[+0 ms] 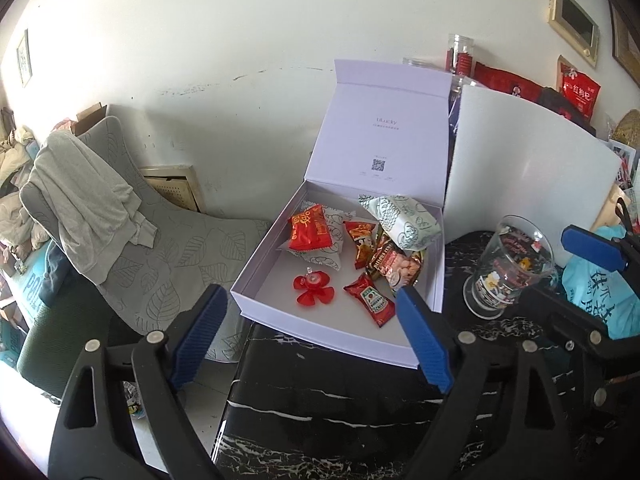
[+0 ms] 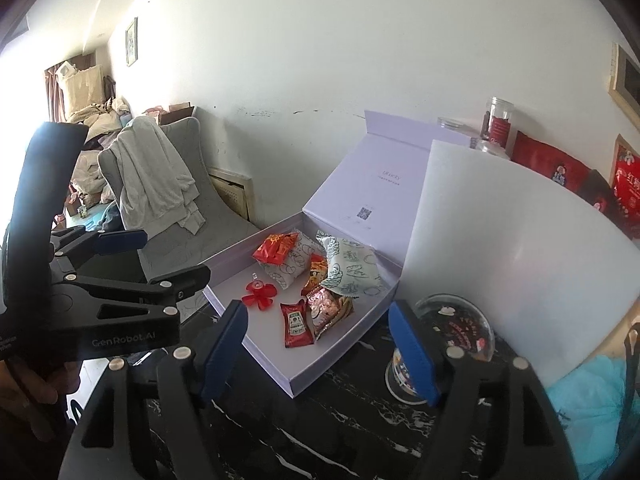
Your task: Organize objects
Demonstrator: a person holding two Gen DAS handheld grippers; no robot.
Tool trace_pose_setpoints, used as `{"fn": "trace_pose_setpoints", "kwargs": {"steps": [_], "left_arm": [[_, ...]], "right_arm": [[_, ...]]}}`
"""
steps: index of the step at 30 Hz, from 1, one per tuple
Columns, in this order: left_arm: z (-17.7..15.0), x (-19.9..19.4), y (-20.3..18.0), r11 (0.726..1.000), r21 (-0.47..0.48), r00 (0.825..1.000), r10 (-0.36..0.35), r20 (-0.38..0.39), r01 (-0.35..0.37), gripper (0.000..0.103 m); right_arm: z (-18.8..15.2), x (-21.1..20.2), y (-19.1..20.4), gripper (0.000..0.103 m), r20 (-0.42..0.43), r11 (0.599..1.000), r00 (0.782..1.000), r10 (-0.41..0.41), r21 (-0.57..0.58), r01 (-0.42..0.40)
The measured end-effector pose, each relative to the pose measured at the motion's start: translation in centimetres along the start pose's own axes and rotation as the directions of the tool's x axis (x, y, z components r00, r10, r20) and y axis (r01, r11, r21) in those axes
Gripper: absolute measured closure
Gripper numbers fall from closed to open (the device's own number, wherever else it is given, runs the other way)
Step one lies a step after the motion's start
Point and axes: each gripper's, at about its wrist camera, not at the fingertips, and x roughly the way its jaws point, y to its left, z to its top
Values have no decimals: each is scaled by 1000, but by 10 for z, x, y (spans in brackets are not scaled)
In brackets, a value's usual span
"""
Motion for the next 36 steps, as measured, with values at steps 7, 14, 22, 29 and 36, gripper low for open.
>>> {"fn": "trace_pose_setpoints", "kwargs": {"steps": [7, 14, 22, 29, 36], "left_arm": [[-11, -26, -5, 1000, 11, 999, 9, 33, -10, 11], [-27, -45, -13, 1000, 19, 999, -9, 54, 8, 10], [-49, -55, -21, 1000, 14, 999, -17, 30, 17, 10], [-74, -59, -22, 1000, -8, 1000, -7, 17, 7, 10], [-95, -63, -23, 1000, -15, 1000, -15, 2, 15, 10]], "right_arm": [[-8, -30, 2, 28, 34, 1000, 999, -24, 0, 24], [-21, -51, 3, 27, 50, 999, 998, -39, 2, 39], [-44, -67, 6, 27, 48, 999, 998, -50, 5, 49], [-67, -72, 7, 26, 29, 999, 998, -47, 16, 47], [-89, -71, 14, 26, 16, 999, 999, -33, 16, 33]]}}
